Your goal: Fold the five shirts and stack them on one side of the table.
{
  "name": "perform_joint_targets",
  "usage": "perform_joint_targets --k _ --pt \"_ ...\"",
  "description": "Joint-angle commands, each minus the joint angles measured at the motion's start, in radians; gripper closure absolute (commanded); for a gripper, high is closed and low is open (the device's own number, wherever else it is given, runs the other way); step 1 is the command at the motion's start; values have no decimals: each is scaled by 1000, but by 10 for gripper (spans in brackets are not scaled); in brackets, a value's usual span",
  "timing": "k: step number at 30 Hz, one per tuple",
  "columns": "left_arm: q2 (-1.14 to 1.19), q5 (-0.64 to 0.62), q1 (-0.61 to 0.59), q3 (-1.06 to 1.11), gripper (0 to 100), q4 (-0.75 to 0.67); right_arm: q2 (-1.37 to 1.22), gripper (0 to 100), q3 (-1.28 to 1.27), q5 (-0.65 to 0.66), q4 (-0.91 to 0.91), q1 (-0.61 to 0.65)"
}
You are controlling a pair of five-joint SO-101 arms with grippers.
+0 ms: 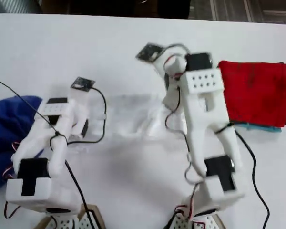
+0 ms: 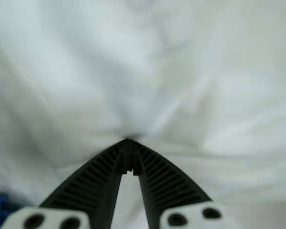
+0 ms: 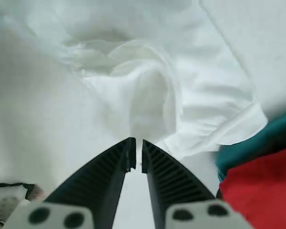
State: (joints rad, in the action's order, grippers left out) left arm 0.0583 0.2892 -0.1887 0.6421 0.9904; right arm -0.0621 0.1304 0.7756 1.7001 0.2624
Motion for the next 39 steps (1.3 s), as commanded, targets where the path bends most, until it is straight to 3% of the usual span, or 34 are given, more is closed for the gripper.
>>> perform_joint_targets --k 1,7,15,21,29,35,39 --pt "-9 -8 5 2 974 -37 140 975 -281 -6 -223 -1" --pt "-9 -6 5 4 974 -37 47 975 -471 -6 -460 -31" --pt "-9 -6 5 2 974 -38 -205 975 -239 -6 -562 -180" --pt "-6 -6 5 1 974 -38 -380 975 -2 -14 -479 -220" --pt "-5 -6 5 -2 974 -37 -295 975 232 -97 -206 -168" --pt "-3 -6 5 -2 974 -37 -186 975 124 -97 -48 -28" --pt "-3 -11 3 -2 974 -38 -101 975 -72 -103 -168 53"
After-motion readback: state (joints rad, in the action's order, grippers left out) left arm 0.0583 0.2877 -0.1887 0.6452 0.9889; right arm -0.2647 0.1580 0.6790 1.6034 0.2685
